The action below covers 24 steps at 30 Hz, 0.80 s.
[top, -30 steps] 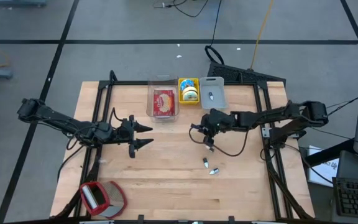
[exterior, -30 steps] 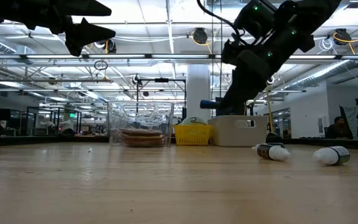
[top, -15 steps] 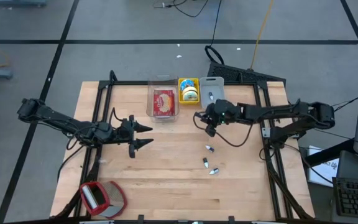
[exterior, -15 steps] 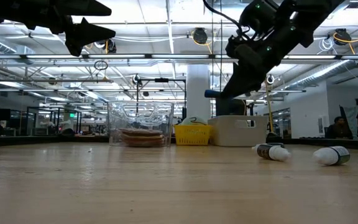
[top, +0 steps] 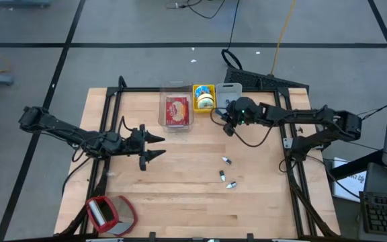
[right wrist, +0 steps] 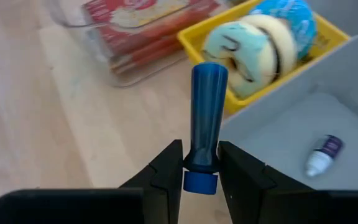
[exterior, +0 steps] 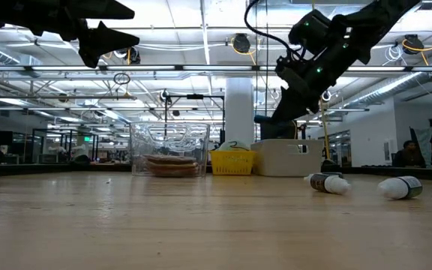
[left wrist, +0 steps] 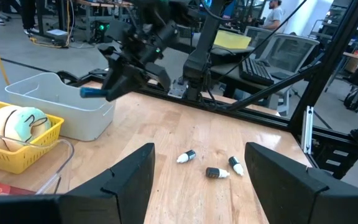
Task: Pick & Place Food Item
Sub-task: Put the big blue food coloring bottle into the grey bin
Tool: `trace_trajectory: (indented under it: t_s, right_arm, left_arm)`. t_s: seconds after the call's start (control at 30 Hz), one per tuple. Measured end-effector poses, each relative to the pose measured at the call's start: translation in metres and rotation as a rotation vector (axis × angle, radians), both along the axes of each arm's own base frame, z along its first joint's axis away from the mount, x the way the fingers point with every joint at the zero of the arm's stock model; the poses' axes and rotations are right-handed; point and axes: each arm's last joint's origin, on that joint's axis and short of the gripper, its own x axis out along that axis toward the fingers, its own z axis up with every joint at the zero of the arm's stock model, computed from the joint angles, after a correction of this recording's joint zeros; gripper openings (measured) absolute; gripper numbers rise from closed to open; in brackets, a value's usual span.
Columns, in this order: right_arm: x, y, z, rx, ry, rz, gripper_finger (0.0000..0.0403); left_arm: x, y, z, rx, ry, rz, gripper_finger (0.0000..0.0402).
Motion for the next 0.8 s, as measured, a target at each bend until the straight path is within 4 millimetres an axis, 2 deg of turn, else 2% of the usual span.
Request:
trace_trajectory:
  t_s: [0.57, 0.8]
  right_arm:
    - [-0.028, -0.052, 0.000, -0.015, 0.006, -0.209, 0.0084]
    - [-0.033, -0.067, 0.008, -0.043, -0.054, -0.267, 0.0084]
  left_arm:
    - [0.000, 0.000, 0.000, 0.000, 0.000, 0.000, 0.0253]
    - [0.000, 0.000, 0.000, 0.000, 0.000, 0.000, 0.0253]
